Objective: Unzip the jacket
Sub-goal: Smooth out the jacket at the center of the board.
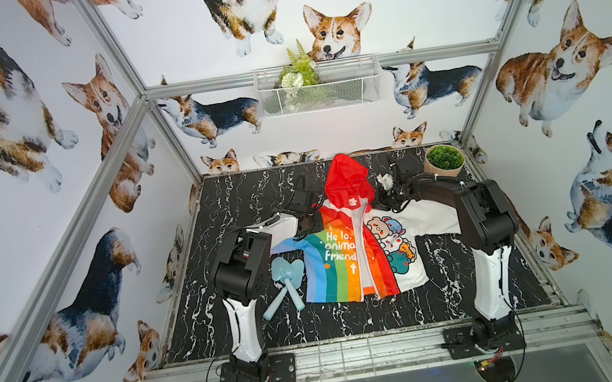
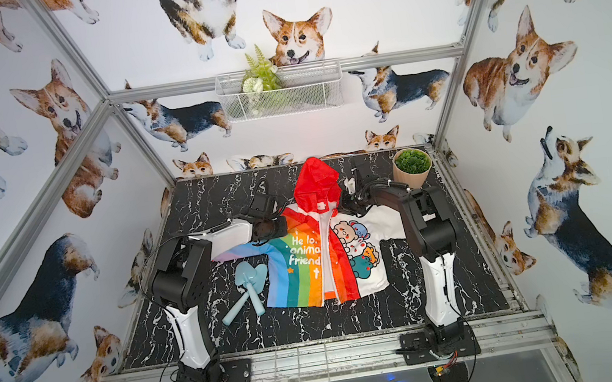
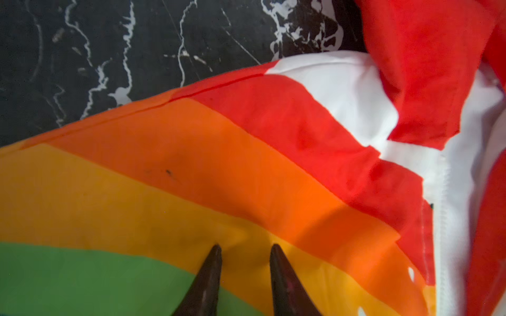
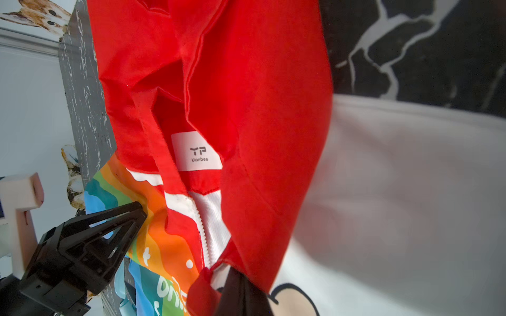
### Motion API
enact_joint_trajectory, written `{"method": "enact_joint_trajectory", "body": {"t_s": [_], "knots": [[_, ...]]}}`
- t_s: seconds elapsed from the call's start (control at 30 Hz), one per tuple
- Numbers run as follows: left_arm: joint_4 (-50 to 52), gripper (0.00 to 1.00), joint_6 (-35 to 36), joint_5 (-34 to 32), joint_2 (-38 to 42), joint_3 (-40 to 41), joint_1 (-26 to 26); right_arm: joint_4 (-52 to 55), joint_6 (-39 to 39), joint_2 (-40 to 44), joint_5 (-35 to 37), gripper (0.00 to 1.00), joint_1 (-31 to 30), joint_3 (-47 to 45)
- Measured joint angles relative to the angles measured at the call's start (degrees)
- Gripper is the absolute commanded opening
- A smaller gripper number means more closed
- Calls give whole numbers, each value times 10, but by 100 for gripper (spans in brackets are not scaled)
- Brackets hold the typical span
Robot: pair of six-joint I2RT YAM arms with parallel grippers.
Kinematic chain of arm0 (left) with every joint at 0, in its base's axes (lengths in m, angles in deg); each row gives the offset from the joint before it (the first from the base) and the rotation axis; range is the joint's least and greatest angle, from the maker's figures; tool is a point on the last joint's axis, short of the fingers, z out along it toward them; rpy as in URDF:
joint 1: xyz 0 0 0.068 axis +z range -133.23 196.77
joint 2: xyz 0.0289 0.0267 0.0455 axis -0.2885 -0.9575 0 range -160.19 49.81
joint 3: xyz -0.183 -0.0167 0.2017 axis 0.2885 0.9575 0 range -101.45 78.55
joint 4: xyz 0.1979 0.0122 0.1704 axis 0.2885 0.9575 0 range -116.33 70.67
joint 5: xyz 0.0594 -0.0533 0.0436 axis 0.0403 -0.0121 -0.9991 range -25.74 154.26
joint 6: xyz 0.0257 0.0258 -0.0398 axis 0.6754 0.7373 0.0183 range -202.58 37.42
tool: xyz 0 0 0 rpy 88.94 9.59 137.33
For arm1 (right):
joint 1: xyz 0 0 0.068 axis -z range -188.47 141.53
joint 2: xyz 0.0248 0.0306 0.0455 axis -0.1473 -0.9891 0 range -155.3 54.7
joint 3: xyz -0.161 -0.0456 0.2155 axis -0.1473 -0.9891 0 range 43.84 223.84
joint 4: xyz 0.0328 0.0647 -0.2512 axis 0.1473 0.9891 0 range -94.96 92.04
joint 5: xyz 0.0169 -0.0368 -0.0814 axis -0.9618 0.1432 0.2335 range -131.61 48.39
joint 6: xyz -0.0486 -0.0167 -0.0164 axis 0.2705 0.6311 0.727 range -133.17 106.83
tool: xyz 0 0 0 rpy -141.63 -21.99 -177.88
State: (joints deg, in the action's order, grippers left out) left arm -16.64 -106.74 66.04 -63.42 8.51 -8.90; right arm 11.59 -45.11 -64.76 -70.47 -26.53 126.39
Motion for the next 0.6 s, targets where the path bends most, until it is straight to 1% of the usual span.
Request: {"method": "enact_joint_trajectory", "body": {"t_s": [0.37,0.6], "knots": [[-13,33,0,-2,-2,3,-1,10,1,-73,-9,0,-14,95],[-19,33,0,-2,-5,3,-1,27,2,-118,-11,0,-17,129]]}}
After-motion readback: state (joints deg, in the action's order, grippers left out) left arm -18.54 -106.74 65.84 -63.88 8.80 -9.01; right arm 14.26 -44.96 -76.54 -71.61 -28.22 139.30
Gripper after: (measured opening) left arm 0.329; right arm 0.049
